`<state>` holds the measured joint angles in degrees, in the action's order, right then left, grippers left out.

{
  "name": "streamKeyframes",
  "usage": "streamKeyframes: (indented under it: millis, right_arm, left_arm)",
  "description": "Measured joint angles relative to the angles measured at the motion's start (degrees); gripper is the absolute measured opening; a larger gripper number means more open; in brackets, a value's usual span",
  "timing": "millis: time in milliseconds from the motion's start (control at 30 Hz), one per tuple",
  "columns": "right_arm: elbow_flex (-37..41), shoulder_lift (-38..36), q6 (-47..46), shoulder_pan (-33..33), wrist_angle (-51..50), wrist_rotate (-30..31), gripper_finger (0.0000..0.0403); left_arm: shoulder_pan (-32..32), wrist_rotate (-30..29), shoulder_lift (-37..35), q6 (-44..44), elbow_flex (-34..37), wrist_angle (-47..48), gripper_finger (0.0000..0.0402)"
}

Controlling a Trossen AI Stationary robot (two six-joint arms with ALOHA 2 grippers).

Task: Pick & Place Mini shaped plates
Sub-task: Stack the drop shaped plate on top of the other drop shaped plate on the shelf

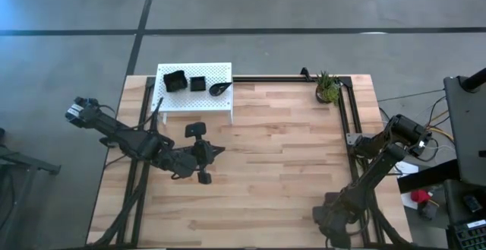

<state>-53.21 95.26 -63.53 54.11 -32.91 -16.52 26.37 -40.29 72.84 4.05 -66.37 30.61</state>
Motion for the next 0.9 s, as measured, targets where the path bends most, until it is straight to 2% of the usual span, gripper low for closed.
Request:
streamKeyframes:
  millis: [267,433,567,700,900]
  right_arm:
    - [-0.02,-0.26,-6.55,0.00,-2.32,-9.00,0.0086]
    - [-0.02,-2.16,-13.00,0.00,-4.17,-9.56,0.0075]
    - [-0.07,-5.48,-19.92,0.04,-4.71,-4.87,0.0068]
    - [-0.01,-7.91,-35.16,0.10,-7.92,2.90,0.0070]
    - [0.11,-8.13,-52.75,0.70,-10.83,3.00,0.0079]
  left_arm:
    - [0.02,0.00,-0.02,0.00,0.02,-0.02,0.0000]
    - [0.02,0.00,-0.01,0.00,0.02,-0.02,0.0000]
    - [0.02,0.00,0.00,0.00,0.02,0.00,0.0000]
    - [0.02,0.01,-0.01,0.00,0.04,0.00,0.0000]
    - [0.07,0.11,-0.02,0.00,0.09,0.07,0.0000]
